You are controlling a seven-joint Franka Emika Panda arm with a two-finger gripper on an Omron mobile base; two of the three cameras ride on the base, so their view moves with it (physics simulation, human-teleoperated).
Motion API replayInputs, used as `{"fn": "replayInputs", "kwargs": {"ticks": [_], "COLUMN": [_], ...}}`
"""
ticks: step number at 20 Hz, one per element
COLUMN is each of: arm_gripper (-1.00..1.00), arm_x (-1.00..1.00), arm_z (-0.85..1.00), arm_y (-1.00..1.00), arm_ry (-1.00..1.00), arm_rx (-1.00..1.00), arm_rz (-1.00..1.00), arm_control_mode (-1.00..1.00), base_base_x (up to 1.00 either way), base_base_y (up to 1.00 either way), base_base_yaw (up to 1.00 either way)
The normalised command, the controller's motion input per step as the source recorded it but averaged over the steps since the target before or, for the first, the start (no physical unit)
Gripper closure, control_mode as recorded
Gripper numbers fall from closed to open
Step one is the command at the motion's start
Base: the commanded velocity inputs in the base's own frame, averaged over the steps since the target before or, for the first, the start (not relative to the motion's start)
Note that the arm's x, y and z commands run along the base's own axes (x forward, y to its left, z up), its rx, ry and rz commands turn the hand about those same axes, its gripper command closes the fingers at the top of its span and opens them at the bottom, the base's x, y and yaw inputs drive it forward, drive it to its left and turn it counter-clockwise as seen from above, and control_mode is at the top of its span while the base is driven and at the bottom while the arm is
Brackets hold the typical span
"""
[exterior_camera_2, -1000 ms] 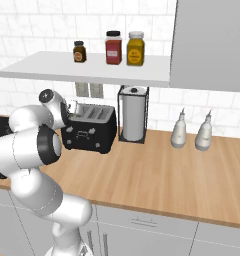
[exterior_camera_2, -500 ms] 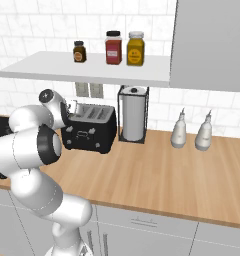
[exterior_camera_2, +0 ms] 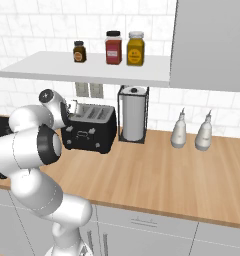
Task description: Start the toaster. Once the lever pops up, take the bread to the plate on the dining counter.
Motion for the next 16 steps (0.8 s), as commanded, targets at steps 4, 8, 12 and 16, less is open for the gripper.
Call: {"fn": "replayInputs", "kwargs": {"ticks": [4,8,12,16], "arm_gripper": [-1.0,-1.0,-1.0,-1.0], "arm_x": [0.0,0.0,0.0,0.0], "arm_z": [0.0,0.0,0.0,0.0], "arm_y": [0.0,0.0,0.0,0.0], "arm_ry": [0.0,0.0,0.0,0.0], "arm_rx": [0.0,0.0,0.0,0.0], "arm_rz": [0.0,0.0,0.0,0.0], "arm_control_mode": [-1.0,-1.0,-1.0,-1.0], "base_base_x": [0.0,0.0,0.0,0.0], "base_base_y": [0.0,0.0,0.0,0.0], "base_base_yaw": [0.0,0.0,0.0,0.0]}}
